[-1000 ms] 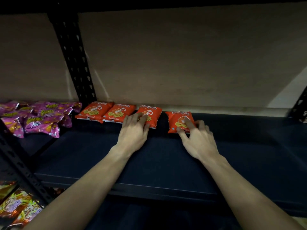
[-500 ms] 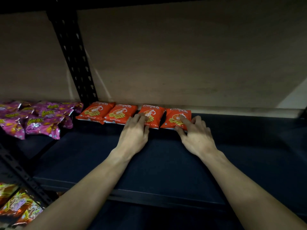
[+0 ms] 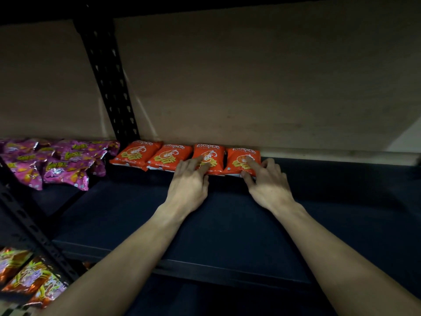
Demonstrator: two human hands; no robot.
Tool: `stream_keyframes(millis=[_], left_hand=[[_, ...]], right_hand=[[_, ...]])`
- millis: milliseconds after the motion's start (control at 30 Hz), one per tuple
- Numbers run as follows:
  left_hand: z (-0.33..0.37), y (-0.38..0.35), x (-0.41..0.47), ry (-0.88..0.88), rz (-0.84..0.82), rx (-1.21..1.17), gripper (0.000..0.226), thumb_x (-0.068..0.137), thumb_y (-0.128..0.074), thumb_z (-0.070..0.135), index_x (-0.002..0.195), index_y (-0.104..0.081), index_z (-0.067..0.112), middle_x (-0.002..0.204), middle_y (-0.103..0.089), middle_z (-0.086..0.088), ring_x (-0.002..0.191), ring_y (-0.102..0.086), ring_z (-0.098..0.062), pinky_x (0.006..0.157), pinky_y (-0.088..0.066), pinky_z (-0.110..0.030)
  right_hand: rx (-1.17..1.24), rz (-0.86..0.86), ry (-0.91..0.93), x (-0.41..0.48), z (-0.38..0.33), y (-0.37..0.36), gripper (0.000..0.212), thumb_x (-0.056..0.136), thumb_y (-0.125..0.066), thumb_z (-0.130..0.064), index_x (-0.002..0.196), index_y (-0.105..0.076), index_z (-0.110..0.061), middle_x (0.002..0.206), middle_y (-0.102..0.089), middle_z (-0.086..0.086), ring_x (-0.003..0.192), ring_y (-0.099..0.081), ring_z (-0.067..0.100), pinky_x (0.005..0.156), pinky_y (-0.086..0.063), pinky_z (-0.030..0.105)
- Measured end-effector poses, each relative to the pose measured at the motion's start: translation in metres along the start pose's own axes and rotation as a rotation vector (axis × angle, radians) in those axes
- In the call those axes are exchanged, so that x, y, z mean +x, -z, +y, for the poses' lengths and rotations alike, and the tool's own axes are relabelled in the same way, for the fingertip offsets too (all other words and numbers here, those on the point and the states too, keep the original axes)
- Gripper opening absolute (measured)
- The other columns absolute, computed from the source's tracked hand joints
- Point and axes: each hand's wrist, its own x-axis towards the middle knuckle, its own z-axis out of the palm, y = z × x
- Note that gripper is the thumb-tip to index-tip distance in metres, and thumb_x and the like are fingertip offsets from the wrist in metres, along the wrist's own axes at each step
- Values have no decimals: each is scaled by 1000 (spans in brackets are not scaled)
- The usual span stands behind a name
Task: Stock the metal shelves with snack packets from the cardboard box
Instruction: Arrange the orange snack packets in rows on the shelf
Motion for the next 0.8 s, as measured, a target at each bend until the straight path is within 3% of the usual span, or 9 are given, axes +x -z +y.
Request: stream_keyframes(millis=[167,367,500,800], left_hand=[[0,0,1,21,-19,-13,41,92,-59,14,133,-58,9,146,-48,-12,136,-42,-32,119,-19,-47],[-1,1,2,19,-35,-7,45,89,-60,14,133,-55,7,142,-52,-13,135,-43,-33,115,-28,-53],[-1,1,1,39,-33,-2,45,89,-59,13,134,-54,7,142,-52,-13,137,-40,-33,119,-22,-51],[0,4,1,67,-2,-51,46,83,-62,3,129,-56,2,128,-60,-17,127,-48,-39,109,-36,-56]], right_hand=[[3,2,2,5,1,-1,50,102,-42,-46,150,-36,-32,135,-40,11,124,-40,30,102,-36,43],[42,12,19,7,-2,-2,50,102,-45,-44,149,-36,-29,140,-37,11,127,-38,30,103,-39,44],[126,-6,26,10,-5,-2,52,102,-48,-40,151,-34,-27,146,-34,11,132,-36,30,102,-44,46],[199,-28,37,7,-3,-1,59,101,-52,-38,154,-26,-29,145,-42,5,131,-39,26,102,-44,44]])
